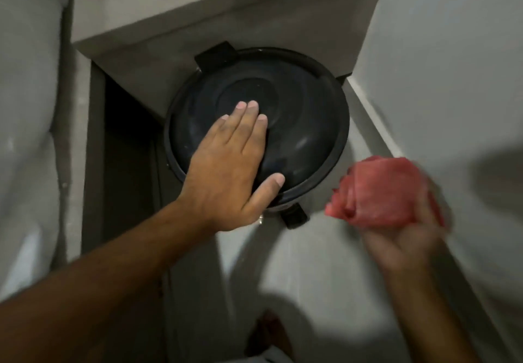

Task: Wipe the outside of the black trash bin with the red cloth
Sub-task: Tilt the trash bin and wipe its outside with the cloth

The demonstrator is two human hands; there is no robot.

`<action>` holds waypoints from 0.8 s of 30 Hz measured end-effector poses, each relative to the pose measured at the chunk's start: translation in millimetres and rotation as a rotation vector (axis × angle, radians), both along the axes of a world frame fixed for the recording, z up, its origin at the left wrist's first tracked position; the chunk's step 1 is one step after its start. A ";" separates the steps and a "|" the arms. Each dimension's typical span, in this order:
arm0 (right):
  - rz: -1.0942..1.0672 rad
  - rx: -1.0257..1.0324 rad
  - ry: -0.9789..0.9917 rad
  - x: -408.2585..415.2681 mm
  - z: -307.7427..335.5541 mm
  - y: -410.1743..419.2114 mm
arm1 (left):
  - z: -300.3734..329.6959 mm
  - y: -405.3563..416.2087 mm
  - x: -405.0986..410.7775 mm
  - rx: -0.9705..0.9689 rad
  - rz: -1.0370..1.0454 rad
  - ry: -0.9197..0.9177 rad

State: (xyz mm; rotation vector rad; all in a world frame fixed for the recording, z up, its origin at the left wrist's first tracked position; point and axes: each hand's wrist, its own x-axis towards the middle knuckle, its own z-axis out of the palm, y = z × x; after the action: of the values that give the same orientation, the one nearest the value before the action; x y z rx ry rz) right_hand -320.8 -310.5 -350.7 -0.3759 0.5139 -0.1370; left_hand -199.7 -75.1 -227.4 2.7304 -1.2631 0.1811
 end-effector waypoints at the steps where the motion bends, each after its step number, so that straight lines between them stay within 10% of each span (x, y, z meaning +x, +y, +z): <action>1: -0.092 0.104 -0.031 -5.8 -14.6 9.0 | -0.1 -0.6 -1.4 0.005 0.011 -0.010; 12: -0.131 -0.424 0.481 -44.9 -13.4 42.7 | 30.4 -21.1 -13.1 0.406 0.099 0.027; 24: -0.036 -0.416 0.398 -71.9 -8.8 22.8 | 20.4 -20.9 -25.5 0.305 0.120 0.082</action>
State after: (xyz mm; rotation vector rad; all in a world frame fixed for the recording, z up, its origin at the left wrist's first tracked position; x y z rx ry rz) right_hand -392.7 -287.7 -359.5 -0.8100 0.8888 -0.2063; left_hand -225.2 -96.0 -207.0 3.0349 -1.1925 -0.1215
